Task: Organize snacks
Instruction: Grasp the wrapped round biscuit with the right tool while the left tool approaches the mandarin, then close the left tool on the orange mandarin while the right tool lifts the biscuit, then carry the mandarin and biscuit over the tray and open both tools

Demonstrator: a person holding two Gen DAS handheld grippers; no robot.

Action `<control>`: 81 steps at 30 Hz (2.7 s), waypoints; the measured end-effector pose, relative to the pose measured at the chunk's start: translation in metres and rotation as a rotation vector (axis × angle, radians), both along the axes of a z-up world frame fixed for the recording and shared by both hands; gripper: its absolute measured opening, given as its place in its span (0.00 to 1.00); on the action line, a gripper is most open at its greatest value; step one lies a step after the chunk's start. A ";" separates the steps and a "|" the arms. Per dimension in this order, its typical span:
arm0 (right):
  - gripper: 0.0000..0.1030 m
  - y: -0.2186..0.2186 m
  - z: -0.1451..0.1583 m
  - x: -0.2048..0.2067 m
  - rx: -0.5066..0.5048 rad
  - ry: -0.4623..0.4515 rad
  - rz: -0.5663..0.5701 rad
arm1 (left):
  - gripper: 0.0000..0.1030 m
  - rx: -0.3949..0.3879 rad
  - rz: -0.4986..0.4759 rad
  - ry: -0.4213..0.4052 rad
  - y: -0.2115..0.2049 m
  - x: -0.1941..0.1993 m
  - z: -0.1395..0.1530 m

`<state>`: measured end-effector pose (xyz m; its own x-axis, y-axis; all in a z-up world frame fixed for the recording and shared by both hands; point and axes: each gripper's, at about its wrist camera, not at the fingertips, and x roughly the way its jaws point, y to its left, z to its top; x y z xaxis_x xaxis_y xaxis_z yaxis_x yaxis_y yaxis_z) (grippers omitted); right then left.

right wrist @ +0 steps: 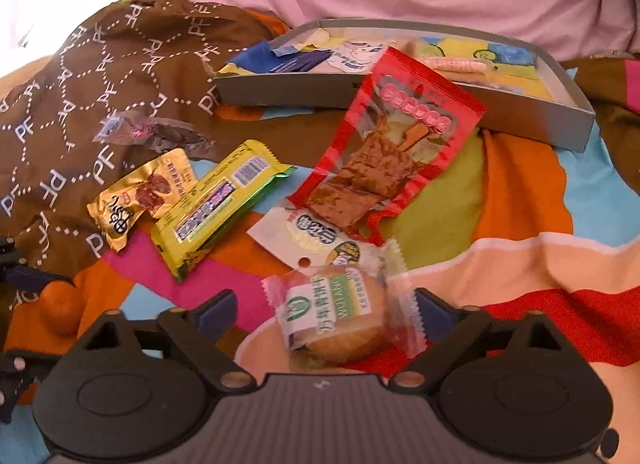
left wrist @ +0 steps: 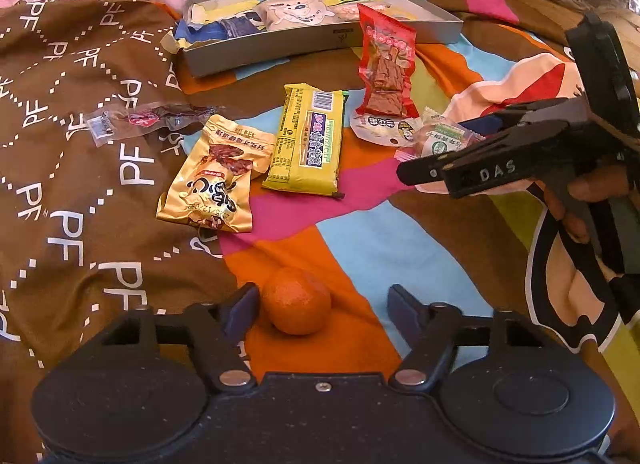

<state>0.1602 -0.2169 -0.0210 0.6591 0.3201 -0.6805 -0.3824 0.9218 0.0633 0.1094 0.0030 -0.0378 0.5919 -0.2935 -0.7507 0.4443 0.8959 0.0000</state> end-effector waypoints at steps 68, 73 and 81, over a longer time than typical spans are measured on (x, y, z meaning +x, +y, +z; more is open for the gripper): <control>0.57 -0.118 0.112 -0.002 0.078 -0.351 -0.121 | 0.34 -0.091 0.193 -0.135 -0.131 0.140 0.163; 0.57 -0.121 0.100 0.051 0.085 -0.348 -0.138 | 0.34 -0.074 0.133 -0.150 -0.143 0.187 0.161; 0.57 -0.116 0.081 0.103 0.120 -0.354 -0.185 | 0.34 -0.145 0.056 -0.240 -0.171 0.260 0.128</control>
<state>0.2636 -0.3330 0.0598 0.8994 0.2377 -0.3668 -0.2283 0.9711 0.0694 0.3698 -0.1679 0.0899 0.7657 -0.3495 -0.5400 0.3968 0.9174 -0.0310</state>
